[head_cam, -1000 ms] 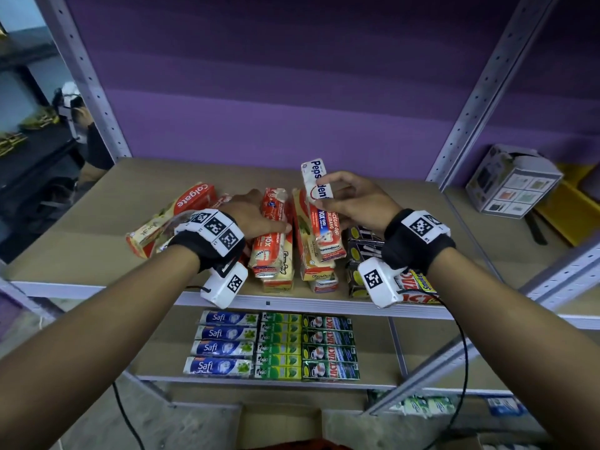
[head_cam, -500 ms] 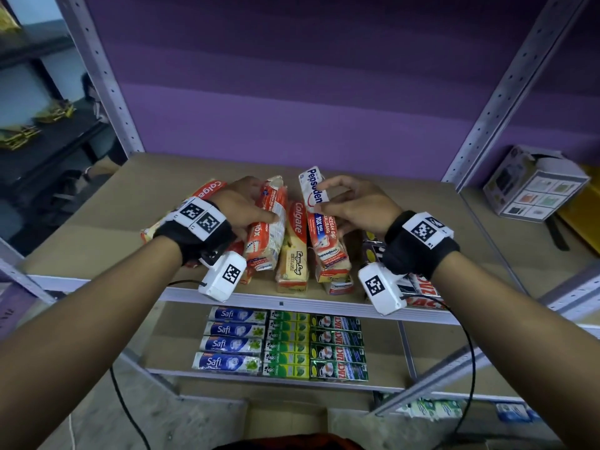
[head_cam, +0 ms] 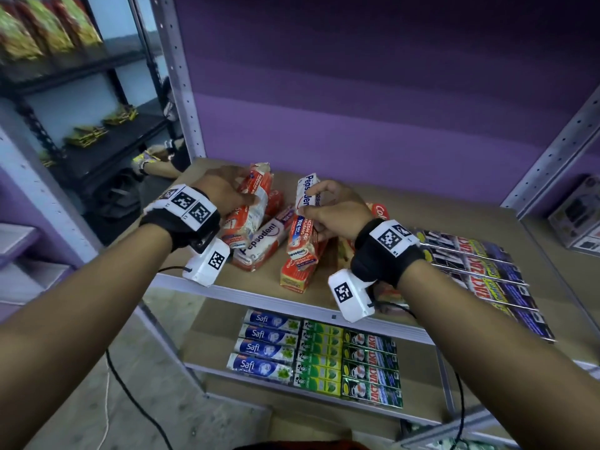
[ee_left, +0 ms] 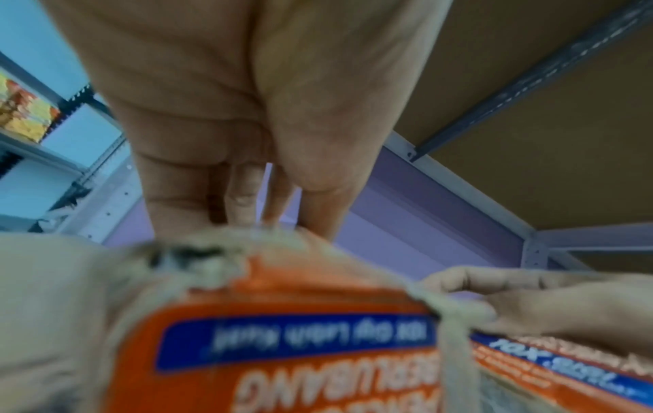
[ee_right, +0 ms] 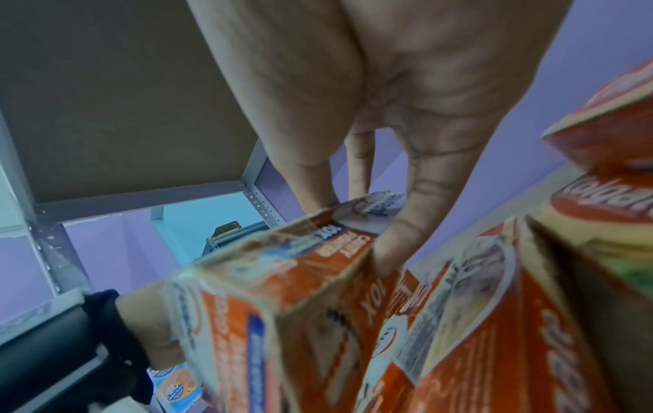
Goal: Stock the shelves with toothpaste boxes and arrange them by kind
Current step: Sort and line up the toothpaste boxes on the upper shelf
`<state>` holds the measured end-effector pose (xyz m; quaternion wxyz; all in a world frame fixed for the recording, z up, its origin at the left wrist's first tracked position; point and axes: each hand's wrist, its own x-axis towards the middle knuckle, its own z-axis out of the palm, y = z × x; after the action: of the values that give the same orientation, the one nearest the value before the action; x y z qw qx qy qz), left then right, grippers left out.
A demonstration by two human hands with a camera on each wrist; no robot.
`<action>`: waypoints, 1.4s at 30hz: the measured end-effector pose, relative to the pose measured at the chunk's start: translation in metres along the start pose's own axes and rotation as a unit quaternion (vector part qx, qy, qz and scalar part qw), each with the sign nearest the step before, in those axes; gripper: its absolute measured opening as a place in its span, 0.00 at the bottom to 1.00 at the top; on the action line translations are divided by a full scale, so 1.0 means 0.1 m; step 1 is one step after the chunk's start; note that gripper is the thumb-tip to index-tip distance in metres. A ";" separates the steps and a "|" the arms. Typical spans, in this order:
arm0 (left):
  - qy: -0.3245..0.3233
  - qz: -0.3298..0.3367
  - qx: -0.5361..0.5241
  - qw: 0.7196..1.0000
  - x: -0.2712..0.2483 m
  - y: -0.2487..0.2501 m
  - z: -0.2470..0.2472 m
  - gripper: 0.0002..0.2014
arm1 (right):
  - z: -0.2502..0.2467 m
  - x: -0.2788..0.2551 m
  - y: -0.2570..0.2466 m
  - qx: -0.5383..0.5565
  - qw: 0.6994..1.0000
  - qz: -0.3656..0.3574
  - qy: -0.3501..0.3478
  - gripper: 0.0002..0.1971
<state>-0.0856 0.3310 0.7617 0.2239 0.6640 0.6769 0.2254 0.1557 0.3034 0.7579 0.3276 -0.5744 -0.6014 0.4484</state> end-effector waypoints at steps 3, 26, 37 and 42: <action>0.003 0.014 0.057 0.998 0.04 -0.16 -0.06 0.31 | 0.23 0.12 -0.05 -0.012 1.000 0.003 -0.006 0.11; 0.022 0.081 0.083 0.993 0.13 -0.36 0.18 0.20 | 0.63 0.42 -0.06 0.070 0.995 0.050 0.045 0.15; -0.001 0.072 0.175 0.982 0.07 -0.23 0.02 0.19 | 0.31 0.40 -0.15 -0.032 0.999 0.004 0.005 0.12; -0.010 0.089 0.207 0.974 0.04 0.02 -0.03 0.15 | -0.06 0.37 -0.10 -0.066 0.997 -0.033 0.037 0.13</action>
<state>-0.0862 0.3352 0.7654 0.0675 0.7560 0.6444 0.0928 0.1527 0.3410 0.7654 0.3255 -0.5910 -0.6359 0.3747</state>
